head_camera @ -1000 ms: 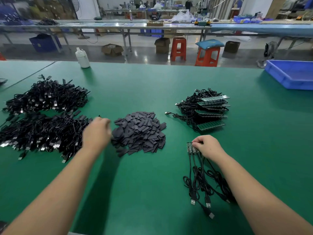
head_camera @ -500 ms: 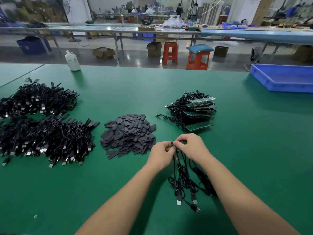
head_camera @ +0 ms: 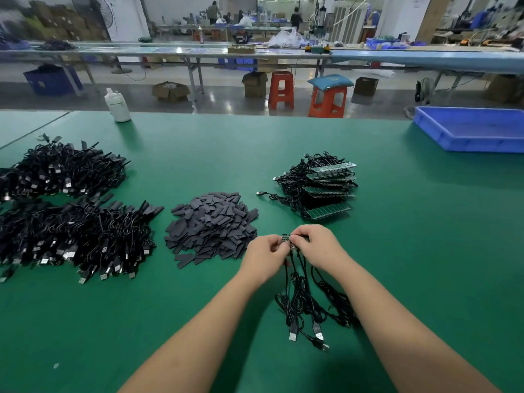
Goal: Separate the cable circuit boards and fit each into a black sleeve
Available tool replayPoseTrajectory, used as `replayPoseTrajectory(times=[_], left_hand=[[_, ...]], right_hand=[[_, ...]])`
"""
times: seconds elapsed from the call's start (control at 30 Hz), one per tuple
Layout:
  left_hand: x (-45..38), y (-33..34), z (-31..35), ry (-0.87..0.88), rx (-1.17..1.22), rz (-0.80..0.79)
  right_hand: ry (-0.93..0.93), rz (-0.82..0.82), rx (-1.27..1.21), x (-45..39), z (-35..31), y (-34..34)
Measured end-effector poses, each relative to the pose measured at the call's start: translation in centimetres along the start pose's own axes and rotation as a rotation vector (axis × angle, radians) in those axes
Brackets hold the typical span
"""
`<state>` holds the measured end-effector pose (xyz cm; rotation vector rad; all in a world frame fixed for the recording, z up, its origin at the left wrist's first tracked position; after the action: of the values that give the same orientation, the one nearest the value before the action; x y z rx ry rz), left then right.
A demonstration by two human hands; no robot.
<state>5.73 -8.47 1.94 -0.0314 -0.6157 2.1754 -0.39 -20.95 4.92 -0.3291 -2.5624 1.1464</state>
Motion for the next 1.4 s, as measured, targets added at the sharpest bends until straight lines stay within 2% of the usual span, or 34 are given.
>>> replayPoseTrajectory(times=[0.33,0.53,0.7,0.83,0.9,1.0,1.1,1.13,1.2,1.3,1.4], left_hand=[[0.2,-0.1,0.1,-0.021,-0.013,0.031],[0.5,-0.1,0.4,-0.039,-0.105,0.107],[0.9,0.0,0.4,-0.066,-0.271,0.178],[1.8,-1.4,-0.5,-0.034,-0.199,0.269],[2.3,-2.3,-1.0,-0.014,-0.105,0.253],[2.5,-3.7,-1.6,-0.015,-0.103,0.212],[2.7,-4.4,-1.5,0.017,-0.021,0.122],[2.8,-4.5,-1.3,0.039,0.055,0.082],[2.9,-4.9,-0.8,0.078,0.178,0.055],[3.0,-5.7,-0.8,0.083,0.294,0.055],[3.0,-6.4,-1.5,0.062,0.466,0.069]], right_hand=[[0.047,0.102,-0.005,0.4,-0.2,0.3],[0.069,0.13,0.006,0.2,-0.2,0.7],[0.034,0.153,0.047,0.0,-0.3,1.5],[0.004,0.202,0.211,-0.5,0.7,1.0],[0.043,0.216,0.325,-0.8,2.2,0.6],[0.097,0.182,0.431,-1.2,4.3,0.7],[0.073,0.195,0.527,-1.4,4.7,1.3],[0.031,0.219,0.464,-1.3,4.2,1.5],[-0.035,0.159,0.108,-0.8,2.7,2.5],[0.006,-0.152,-0.588,0.0,-0.1,6.7],[0.042,-0.361,-1.015,1.4,-2.6,10.7]])
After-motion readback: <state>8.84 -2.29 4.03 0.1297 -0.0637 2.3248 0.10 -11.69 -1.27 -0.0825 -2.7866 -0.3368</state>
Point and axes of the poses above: each hand's wrist, its own x-axis away from the middle knuckle, its own y-axis out of the palm, z = x × y, the point moved 6 cm from there along -x, towards the middle knuckle, and after that the axes turned 12 degrees about -z, right-handed, at the moved point
